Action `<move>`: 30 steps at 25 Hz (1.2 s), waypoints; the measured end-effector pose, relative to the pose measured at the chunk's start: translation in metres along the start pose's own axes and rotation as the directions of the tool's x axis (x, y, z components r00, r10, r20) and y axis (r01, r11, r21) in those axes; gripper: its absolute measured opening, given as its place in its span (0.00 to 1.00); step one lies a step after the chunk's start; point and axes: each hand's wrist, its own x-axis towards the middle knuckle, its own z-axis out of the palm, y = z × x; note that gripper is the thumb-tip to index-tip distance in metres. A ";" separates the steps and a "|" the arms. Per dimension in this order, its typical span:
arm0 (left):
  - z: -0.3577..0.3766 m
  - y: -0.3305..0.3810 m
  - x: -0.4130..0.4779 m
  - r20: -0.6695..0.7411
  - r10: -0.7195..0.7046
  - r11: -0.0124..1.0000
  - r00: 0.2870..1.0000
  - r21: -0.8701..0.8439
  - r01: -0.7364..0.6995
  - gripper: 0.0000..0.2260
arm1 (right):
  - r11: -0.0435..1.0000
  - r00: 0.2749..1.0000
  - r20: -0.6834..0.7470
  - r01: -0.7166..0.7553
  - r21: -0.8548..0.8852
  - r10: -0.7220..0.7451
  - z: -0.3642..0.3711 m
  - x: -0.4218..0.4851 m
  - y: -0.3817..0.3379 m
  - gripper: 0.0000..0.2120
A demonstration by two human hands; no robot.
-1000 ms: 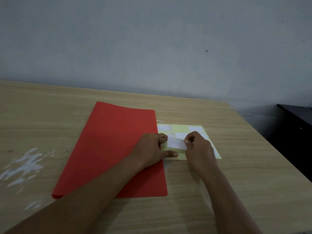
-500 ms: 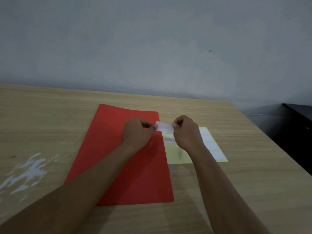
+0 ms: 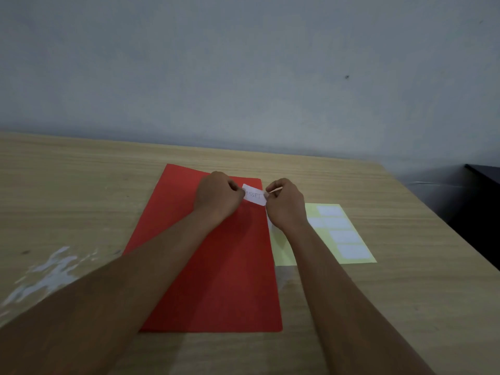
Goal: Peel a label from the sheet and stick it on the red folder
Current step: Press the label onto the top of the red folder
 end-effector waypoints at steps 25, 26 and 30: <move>0.021 -0.022 0.025 -0.040 -0.039 0.999 0.998 -0.029 0.038 0.05 | 0.997 0.991 -0.135 -0.013 -0.071 0.003 0.027 0.020 0.003 0.07; 0.021 -0.022 0.024 -0.044 -0.040 0.999 0.998 -0.028 0.039 0.05 | 0.997 0.991 -0.136 -0.007 -0.076 -0.004 0.027 0.019 0.003 0.07; 0.022 -0.026 0.024 -0.061 -0.036 0.999 0.997 -0.023 0.035 0.04 | 0.997 0.990 -0.138 0.020 -0.078 -0.031 0.027 0.019 0.003 0.07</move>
